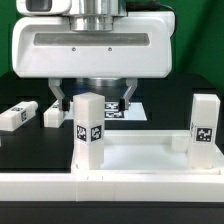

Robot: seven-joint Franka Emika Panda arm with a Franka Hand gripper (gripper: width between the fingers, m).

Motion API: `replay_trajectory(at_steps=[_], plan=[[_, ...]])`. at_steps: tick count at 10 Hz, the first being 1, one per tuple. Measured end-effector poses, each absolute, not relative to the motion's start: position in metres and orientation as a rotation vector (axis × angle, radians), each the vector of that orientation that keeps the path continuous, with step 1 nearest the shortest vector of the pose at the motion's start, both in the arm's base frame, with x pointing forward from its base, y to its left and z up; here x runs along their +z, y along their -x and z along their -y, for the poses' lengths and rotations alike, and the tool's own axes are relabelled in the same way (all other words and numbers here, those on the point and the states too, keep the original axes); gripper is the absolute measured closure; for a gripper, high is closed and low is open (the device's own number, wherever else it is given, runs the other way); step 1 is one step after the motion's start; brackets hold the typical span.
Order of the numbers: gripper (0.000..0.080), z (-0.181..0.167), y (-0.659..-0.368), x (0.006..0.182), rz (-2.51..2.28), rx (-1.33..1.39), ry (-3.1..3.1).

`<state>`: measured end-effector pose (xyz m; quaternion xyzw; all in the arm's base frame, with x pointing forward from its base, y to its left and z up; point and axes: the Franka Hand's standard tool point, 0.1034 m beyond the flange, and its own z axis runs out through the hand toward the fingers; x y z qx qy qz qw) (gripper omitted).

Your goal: Assemble desk

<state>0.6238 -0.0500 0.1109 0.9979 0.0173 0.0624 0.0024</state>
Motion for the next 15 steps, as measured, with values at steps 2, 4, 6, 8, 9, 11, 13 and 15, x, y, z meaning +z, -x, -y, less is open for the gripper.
replay_trajectory(at_steps=[2,4,6,8,9,11,13,15], plan=[[0.0151,0.0511,-0.6240,0.1111,-0.301,0.190,-3.098],[0.0151,0.0516,-0.6240,0.1111,-0.466,0.186,-3.068],[0.0151,0.0534,-0.6236,0.1108,-0.608,0.180,-3.032],[0.0151,0.0562,-0.6233,0.1108,-0.704,0.176,-3.006],[0.0273,0.0561,-0.6233,0.1108,-0.701,0.176,-3.007],[0.0509,0.0561,-0.6232,0.1109,-0.700,0.176,-3.008],[0.0509,0.0562,-0.6231,0.1108,-0.658,0.177,-3.019],[0.0509,0.0559,-0.6229,0.1107,-0.534,0.180,-3.050]])
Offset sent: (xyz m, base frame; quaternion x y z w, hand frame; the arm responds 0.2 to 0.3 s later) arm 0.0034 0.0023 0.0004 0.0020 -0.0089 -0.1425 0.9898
